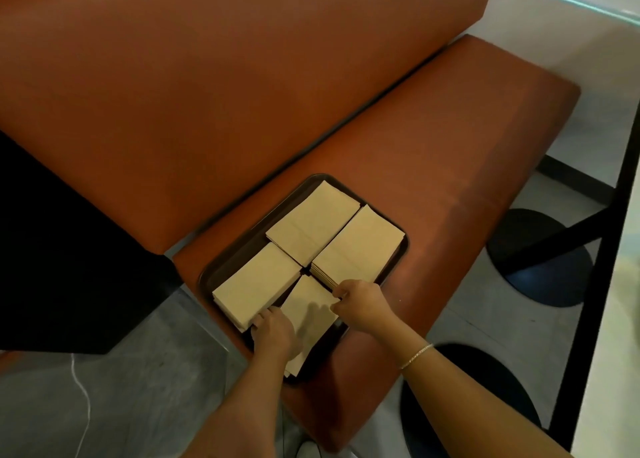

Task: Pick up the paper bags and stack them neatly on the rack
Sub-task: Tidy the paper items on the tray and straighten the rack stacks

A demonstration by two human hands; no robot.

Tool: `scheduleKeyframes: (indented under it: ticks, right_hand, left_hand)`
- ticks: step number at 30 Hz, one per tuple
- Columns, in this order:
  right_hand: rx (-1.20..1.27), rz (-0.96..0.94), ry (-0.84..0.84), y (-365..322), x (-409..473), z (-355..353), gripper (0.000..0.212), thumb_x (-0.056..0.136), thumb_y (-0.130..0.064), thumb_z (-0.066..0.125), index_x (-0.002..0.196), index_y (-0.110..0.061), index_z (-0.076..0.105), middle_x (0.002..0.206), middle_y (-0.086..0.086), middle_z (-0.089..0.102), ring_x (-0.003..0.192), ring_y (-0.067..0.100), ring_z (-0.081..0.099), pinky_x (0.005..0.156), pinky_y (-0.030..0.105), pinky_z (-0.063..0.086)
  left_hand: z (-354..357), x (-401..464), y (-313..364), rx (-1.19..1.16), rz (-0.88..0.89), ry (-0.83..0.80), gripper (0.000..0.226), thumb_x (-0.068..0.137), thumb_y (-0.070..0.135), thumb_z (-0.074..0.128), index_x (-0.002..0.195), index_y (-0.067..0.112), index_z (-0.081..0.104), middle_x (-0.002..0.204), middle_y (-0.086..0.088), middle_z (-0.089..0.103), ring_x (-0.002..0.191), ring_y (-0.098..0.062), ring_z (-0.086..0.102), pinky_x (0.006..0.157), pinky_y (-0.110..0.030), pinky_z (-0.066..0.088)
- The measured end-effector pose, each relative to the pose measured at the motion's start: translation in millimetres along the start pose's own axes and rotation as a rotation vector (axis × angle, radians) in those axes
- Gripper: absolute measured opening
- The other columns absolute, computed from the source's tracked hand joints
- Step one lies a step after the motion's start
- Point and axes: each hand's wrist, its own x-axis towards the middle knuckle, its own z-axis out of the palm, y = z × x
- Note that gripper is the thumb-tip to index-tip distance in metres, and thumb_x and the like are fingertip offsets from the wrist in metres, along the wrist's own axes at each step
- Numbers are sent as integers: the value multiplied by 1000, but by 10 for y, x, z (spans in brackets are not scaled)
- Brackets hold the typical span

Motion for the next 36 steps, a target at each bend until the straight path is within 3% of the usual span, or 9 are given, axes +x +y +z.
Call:
scheduleKeyframes:
  ticks: [5,11,17,24,27,32,36]
  right_hand:
    - [24,6,-2,35,-28,2,33,91,-23,57,123,-15,57,115,6,62,101,20,62,86,28,53]
    - [40,13,11,92,-90,24,33,90,-22,58,123,-16,57,117,5,62,102,19,62,89,30,52]
    - [34,26,29,127,-186,13,32,90,-22,58,122,-16,58,117,6,61,102,19,61,88,28,52]
    - [3,27,60,88,-443,-61,35,90,-22,58,124,-18,56,118,5,59,96,19,60,75,24,51]
    - [11,30,110,66,-652,-179,48,88,-16,59,133,-18,44,121,7,57,99,20,59,77,27,53]
    - [72,-37,242,36,-1190,-492,91,79,-7,67,149,-22,11,140,8,34,124,25,39,83,27,48]
    - [133,-148,321,164,-1747,-778,88,80,-7,63,149,-20,10,132,9,46,108,23,53,70,22,48]
  left_hand:
    - [-8,17,11,36,-16,-46,89,79,48,67,140,1,24,143,-15,27,132,-28,27,105,-30,34]
    - [26,-30,34,-14,-22,3,93,69,37,79,138,6,25,142,-11,28,132,-27,25,101,-29,40]
    - [34,-106,-16,-77,22,-11,78,71,30,79,129,9,32,127,-8,55,118,-23,53,95,-33,44]
    - [-152,-396,-105,-13,167,63,67,70,34,81,120,14,41,122,-4,58,112,-21,58,85,-31,48]
    - [-334,-596,-131,20,280,94,60,68,33,82,112,16,45,116,-2,59,108,-22,58,85,-32,47]
    - [-750,-1126,-59,-62,471,196,50,66,27,82,105,20,50,104,2,64,99,-22,60,80,-33,49]
    - [-1039,-1684,166,-70,614,268,46,67,24,81,103,22,54,103,3,63,99,-21,59,81,-35,51]
